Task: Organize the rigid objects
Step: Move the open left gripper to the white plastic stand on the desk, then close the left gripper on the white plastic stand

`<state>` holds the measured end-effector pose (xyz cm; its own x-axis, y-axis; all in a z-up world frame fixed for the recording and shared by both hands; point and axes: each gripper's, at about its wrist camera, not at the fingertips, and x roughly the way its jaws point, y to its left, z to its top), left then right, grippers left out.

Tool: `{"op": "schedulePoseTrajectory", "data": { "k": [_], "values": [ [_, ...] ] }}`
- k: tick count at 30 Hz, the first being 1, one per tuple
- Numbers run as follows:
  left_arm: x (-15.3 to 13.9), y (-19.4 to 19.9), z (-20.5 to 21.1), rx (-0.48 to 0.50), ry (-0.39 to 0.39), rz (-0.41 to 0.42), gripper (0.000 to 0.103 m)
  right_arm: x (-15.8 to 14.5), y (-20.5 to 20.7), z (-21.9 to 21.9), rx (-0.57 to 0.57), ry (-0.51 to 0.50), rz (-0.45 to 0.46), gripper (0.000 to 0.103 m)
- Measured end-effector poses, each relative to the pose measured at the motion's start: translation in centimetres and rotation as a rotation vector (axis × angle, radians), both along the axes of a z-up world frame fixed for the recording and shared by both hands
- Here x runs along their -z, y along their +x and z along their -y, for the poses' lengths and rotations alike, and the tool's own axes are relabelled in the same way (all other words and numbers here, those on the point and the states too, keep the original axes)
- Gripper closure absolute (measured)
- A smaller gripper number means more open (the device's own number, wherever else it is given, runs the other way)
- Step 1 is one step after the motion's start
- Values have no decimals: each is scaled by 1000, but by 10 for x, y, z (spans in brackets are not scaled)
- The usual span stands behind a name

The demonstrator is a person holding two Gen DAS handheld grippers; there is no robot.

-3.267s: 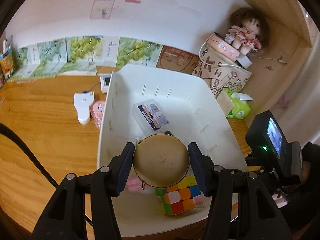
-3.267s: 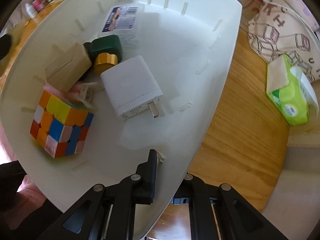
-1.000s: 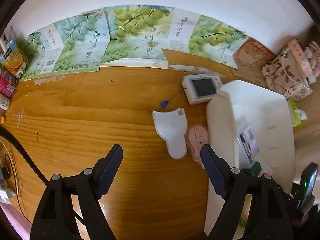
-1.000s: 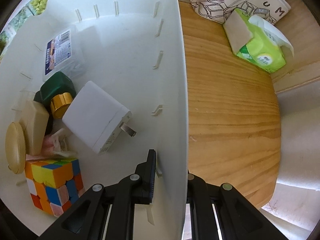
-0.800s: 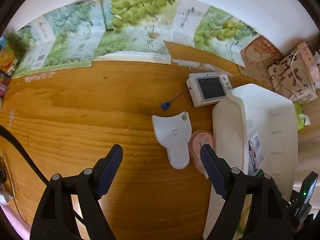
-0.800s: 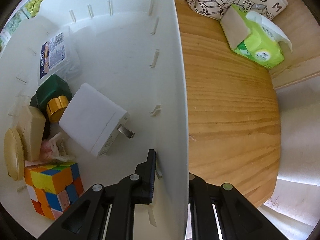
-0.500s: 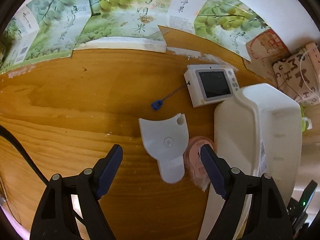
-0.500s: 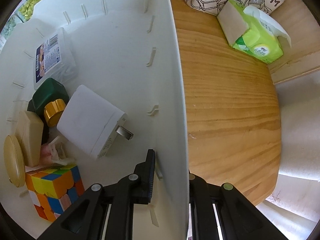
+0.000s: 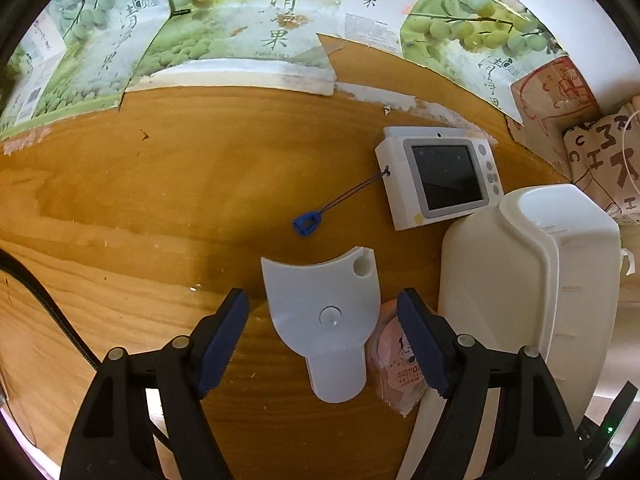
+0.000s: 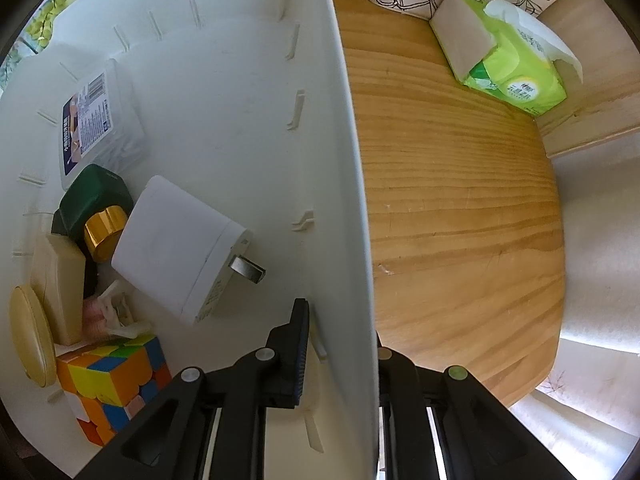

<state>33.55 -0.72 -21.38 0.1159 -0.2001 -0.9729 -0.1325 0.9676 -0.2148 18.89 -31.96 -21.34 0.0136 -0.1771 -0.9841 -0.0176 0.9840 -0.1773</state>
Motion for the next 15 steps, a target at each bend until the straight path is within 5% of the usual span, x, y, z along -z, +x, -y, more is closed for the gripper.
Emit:
{"op": "schedulePoseTrajectory", "data": {
  "k": [6, 15],
  "values": [
    [-1, 0, 3, -28, 1, 7, 41, -1, 1, -2, 1, -5, 0, 87],
    [-3, -4, -3, -43, -1, 6, 43, -2, -3, -6, 2, -8, 9, 87]
  ]
}}
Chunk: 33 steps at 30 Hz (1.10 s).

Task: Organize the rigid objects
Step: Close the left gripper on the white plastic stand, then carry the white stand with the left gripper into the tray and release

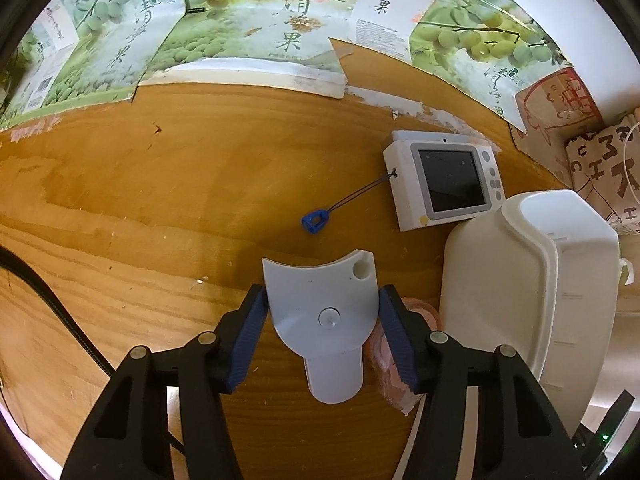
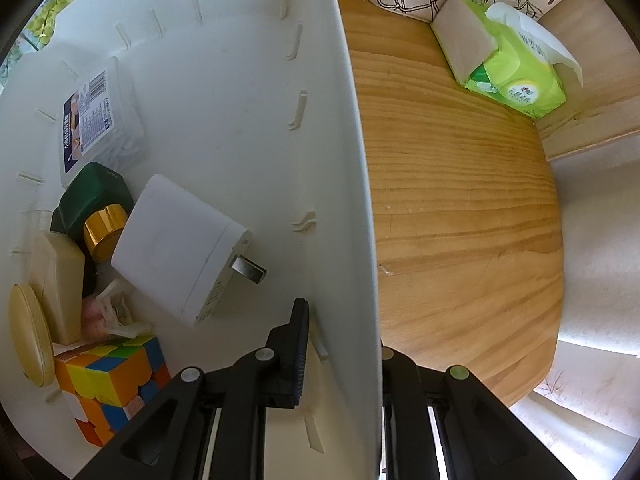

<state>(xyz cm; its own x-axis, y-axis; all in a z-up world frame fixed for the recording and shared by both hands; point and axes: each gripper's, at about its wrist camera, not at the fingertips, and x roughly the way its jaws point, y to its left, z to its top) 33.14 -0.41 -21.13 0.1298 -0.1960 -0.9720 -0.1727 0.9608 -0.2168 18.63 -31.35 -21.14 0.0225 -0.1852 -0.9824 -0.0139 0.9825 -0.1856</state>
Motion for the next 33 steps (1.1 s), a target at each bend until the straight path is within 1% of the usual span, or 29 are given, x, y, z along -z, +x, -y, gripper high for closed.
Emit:
{"op": "schedulePoseTrajectory", "data": {
  "k": [8, 20, 26, 29, 33],
  "values": [
    [6, -18, -9, -23, -14, -17, 43, -3, -4, -2, -6, -3, 13, 87],
    [9, -64, -15, -13, -33, -36, 43, -5, -12, -6, -32, -12, 40, 87],
    [2, -86, -16, 15, -28, -8, 43, -6, -17, -7, -52, -13, 58, 87],
    [-5, -92, -5, 19, -16, 16, 43, -6, -20, -7, -62, -11, 62, 87],
    [-20, -102, -6, 14, -20, 54, 43, -5, -22, -8, -75, -9, 62, 87]
  ]
}}
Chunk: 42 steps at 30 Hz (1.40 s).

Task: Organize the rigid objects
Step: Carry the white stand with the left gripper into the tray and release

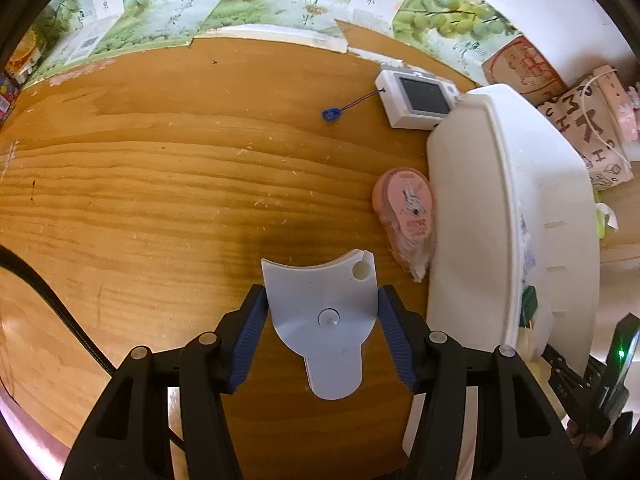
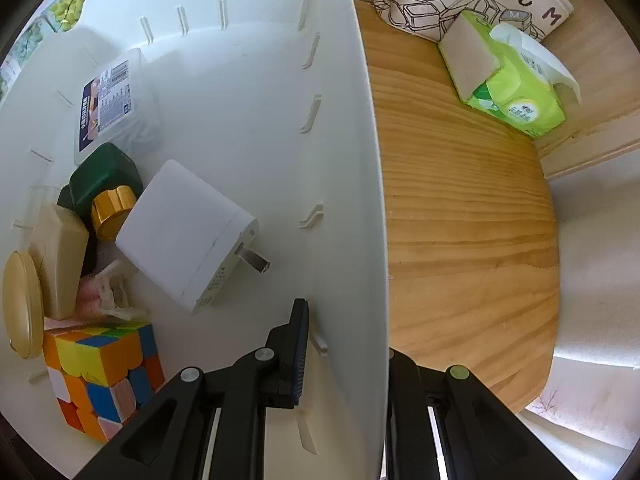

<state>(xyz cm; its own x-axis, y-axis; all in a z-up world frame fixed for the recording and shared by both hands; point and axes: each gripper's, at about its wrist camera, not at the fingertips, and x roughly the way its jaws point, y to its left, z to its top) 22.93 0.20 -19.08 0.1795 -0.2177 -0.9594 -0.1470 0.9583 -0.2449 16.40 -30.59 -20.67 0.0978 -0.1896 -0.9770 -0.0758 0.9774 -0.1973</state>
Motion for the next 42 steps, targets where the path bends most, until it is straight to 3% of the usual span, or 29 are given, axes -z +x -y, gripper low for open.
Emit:
{"op": "schedulePoseTrajectory", "data": {
  "k": [3, 11, 20, 28, 33, 42],
  "values": [
    [-14, -10, -6, -13, -1, 36, 43, 0, -1, -1, -14, 2, -5, 87],
    [-55, -29, 6, -41, -51, 227, 43, 2, -5, 0, -65, 22, -26, 87],
    [-89, -47, 13, -138, -95, 414, 43, 7, -6, -3, -147, 36, -54, 87],
    [-124, -68, 32, -150, -144, 639, 43, 9, -9, -11, -229, 47, -65, 87],
    [-135, -72, 53, -108, -174, 699, 43, 7, -14, -16, -290, 52, -63, 87],
    [-138, -67, 103, -12, -204, 698, 43, 0, -20, -24, -385, 74, -76, 88]
  ]
}}
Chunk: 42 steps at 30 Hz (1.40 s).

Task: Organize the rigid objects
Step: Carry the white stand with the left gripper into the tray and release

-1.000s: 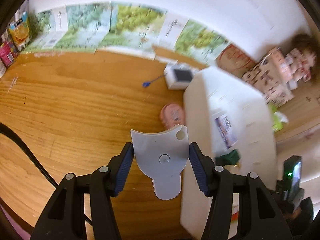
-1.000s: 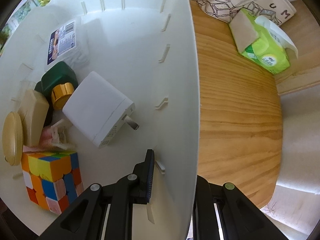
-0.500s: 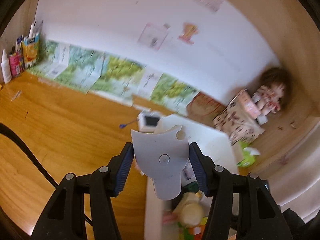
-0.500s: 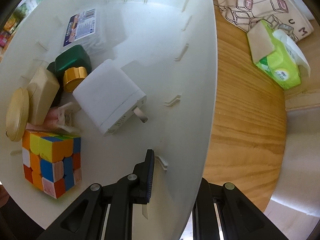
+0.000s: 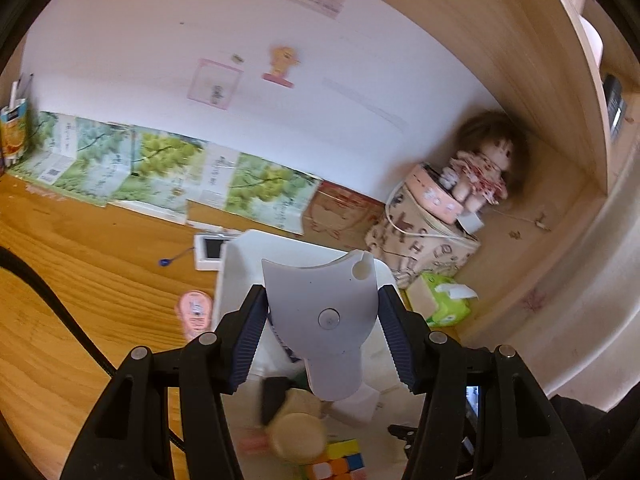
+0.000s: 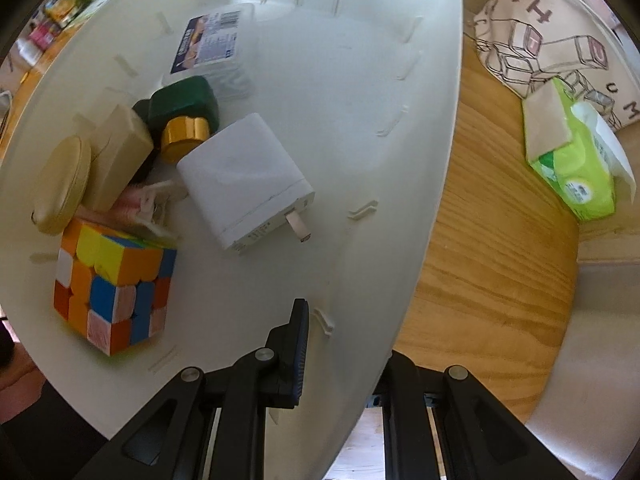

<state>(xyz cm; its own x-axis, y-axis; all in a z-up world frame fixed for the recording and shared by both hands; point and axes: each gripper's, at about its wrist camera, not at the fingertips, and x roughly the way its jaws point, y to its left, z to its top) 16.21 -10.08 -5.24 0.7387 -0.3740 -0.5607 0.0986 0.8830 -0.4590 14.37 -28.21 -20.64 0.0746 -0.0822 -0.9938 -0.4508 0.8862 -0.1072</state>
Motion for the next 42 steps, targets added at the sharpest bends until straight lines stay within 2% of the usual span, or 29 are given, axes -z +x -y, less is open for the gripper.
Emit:
{"op": "schedulePoseTrajectory", "data": {
  "k": [5, 15, 19, 25, 30, 42],
  "values": [
    [-1, 2, 21, 28, 16, -2, 42, 3, -1, 0, -55, 8, -5, 93],
    [-2, 7, 52, 58, 45, -1, 42, 8, -9, -3, -167, 15, 5, 91],
    [-4, 8, 56, 63, 53, 9, 33, 9, -17, -3, -177, 26, 7, 91],
    [-5, 8, 55, 65, 58, 3, 30, 10, -19, 3, -168, 25, 12, 91],
    [-5, 8, 51, 62, 59, -7, 29, 7, -11, 6, -126, 29, 7, 91],
    [-2, 9, 22, 50, 76, -46, 29, 3, 7, 35, 113, 65, -7, 93]
  ]
}}
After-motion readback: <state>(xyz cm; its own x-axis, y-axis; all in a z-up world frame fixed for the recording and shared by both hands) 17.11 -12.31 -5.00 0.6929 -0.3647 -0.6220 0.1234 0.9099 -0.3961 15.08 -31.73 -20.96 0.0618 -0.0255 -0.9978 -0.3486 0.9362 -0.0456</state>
